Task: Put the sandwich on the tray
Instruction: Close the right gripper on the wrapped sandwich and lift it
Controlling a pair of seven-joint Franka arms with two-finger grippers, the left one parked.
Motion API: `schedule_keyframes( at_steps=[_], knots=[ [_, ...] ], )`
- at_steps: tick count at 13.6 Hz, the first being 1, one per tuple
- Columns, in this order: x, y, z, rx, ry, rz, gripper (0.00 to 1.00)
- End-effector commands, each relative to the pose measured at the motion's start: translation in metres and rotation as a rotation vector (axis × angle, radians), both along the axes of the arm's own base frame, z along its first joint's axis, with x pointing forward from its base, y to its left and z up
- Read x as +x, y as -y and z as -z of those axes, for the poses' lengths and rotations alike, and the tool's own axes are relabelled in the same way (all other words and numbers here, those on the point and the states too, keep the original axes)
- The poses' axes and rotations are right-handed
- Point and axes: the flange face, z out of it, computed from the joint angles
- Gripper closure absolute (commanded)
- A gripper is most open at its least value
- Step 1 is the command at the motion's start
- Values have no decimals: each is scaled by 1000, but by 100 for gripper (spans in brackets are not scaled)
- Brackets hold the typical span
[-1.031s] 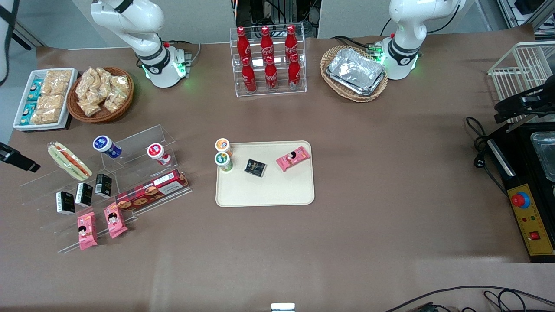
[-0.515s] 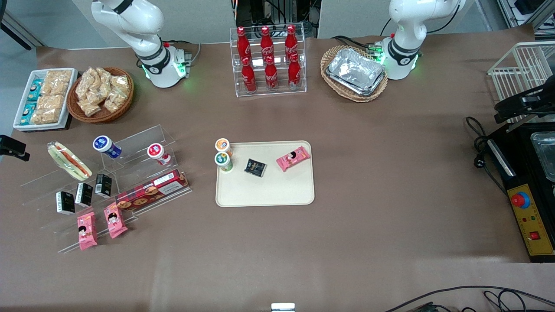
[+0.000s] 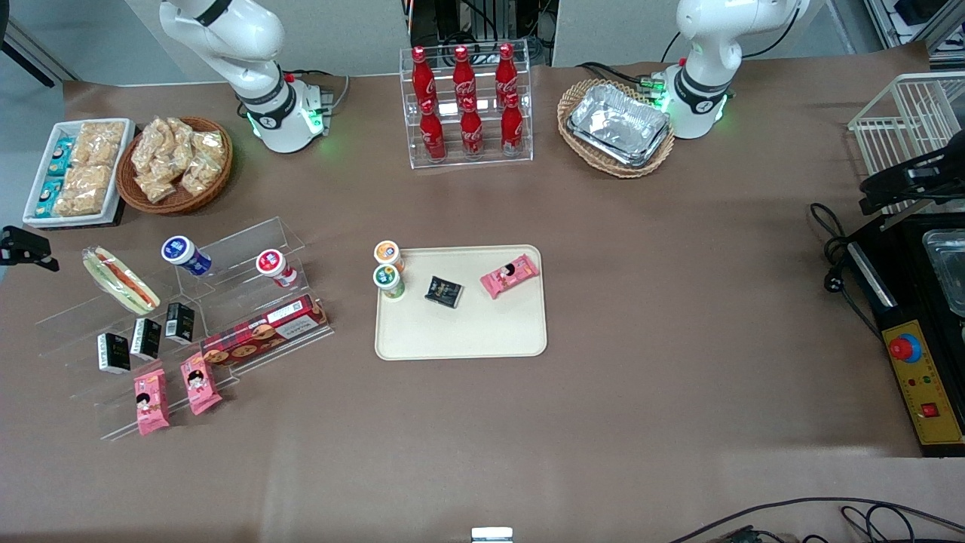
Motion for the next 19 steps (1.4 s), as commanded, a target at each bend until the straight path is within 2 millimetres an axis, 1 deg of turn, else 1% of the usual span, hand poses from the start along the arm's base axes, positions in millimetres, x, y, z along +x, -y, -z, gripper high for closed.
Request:
schedule_keyframes(
  at_steps=[1, 3, 6, 9, 10, 11, 14, 16, 19],
  knots=[
    [-24, 32, 31, 73, 32, -107, 0],
    [-30, 27, 43, 77, 29, -134, 0],
    [-39, 23, 66, 76, 21, -193, 0],
    [-62, 11, 85, 75, 22, -212, 0],
    [-66, 9, 88, 78, 19, -221, 0],
    [-69, 7, 85, 77, 20, -245, 0],
    [-88, -1, 97, 73, 15, -272, 0],
    [-101, -2, 109, 36, 68, -310, 0],
    [-103, 0, 125, 17, 93, -332, 0]
  ],
)
